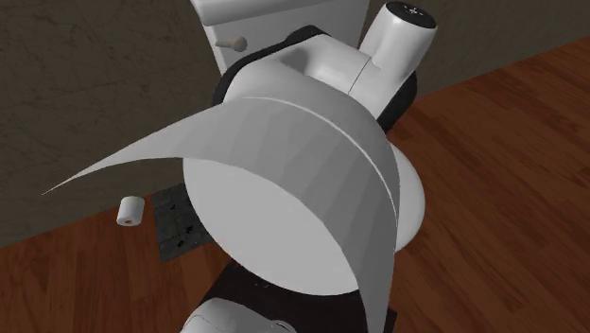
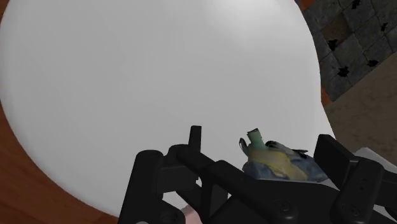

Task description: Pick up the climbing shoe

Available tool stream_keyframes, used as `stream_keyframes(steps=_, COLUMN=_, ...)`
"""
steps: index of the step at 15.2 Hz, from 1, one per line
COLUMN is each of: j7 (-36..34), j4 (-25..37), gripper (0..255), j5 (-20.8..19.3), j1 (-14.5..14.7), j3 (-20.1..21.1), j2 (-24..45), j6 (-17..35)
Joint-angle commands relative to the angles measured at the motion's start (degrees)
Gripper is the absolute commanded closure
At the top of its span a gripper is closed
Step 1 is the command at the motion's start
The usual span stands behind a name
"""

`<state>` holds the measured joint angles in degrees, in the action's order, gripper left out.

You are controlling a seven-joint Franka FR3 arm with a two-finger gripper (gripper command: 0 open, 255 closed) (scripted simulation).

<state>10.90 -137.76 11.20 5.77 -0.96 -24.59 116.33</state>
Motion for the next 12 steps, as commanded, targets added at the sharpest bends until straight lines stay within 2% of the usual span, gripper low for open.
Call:
stream_keyframes(steps=1, j7=1.37, j4=-0.05, gripper=0, j5=1.32, j1=1.21, j3=0.41, j2=3.01, j6=2.9)
stream_keyframes(steps=9, j7=8.75, j4=3.33, gripper=0, j5=6.95, j1=5.16, j3=1.66, j2=18.16, j6=13.22)
stream_keyframes(steps=12, j7=9.56, j4=2.32, gripper=0, j5=7.58, j1=5.26, j3=1.73, j2=19.51, j6=15.5)
